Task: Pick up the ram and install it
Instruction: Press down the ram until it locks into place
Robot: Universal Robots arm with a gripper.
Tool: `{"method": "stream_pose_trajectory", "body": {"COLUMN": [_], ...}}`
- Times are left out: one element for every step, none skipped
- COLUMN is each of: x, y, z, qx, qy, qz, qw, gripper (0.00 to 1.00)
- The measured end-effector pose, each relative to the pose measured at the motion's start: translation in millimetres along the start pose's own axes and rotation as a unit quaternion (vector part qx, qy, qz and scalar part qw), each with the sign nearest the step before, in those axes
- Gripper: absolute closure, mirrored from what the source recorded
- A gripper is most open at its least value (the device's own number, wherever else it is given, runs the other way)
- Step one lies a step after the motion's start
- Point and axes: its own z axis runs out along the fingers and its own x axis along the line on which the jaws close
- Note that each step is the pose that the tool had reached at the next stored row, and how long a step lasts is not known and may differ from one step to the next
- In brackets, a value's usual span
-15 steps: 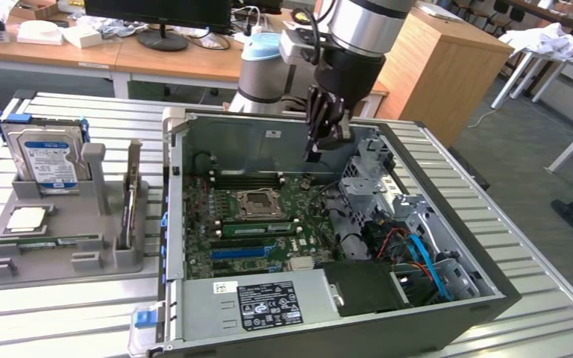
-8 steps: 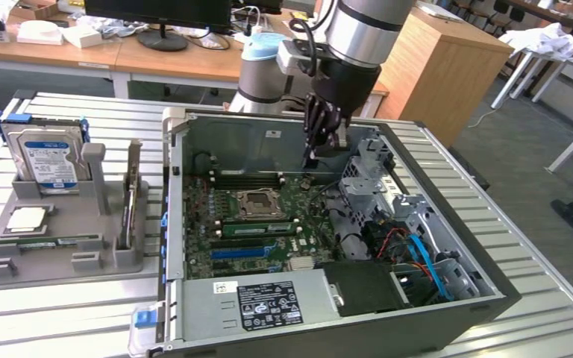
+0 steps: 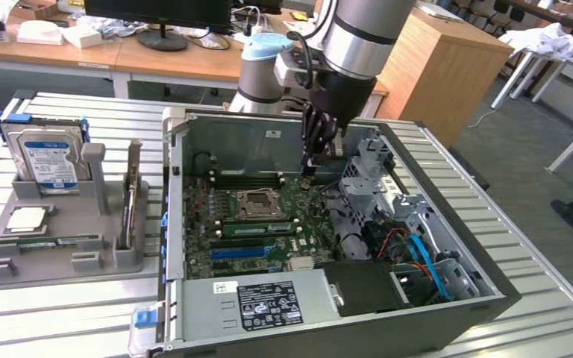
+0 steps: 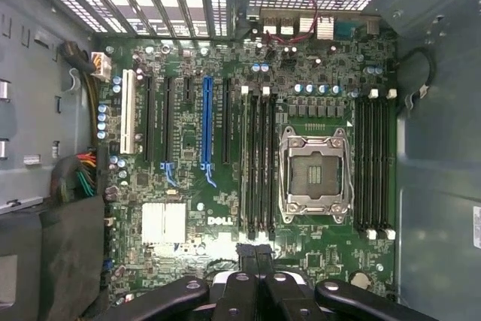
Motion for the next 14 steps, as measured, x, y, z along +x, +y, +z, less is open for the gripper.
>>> {"method": "stream_pose_trajectory", "body": {"x": [0.0,0.1,0.1,0.2,0.3,0.3,0.4,0.5,0.6,0.6,0.7,0.7,0.8,0.8], "y": [-0.1,-0.1,-0.2,-0.3,-0.4,-0.4,-0.5,-0.6,-0.6,-0.7,-0.8,-0.8,-0.9,-1.0], "z": [1.8,3.6,5.4,7.2,9.0,10.8,12.7,14.5,16.3,18.1,19.9,21.7,23.7,25.5], "qx": [0.0000,0.0000,0.0000,0.0000,0.0000,0.0000,0.0000,0.0000,0.0000,0.0000,0.0000,0.0000,0.0000,0.0000], "qy": [0.0000,0.0000,0.0000,0.0000,0.0000,-0.0001,0.0000,0.0000,0.0000,0.0000,0.0000,-0.0001,0.0000,0.0000], "qz": [0.000,0.000,0.000,0.000,0.000,0.000,0.000,0.000,0.000,0.000,0.000,0.000,0.000,0.000], "qw": [1.0000,1.0000,1.0000,1.0000,1.0000,1.0000,1.0000,1.0000,1.0000,1.0000,1.0000,1.0000,1.0000,1.0000], "gripper": [0.90,0.90,0.90,0.90,0.90,0.90,0.90,0.90,0.90,0.90,0.90,0.90,0.90,0.90]}}
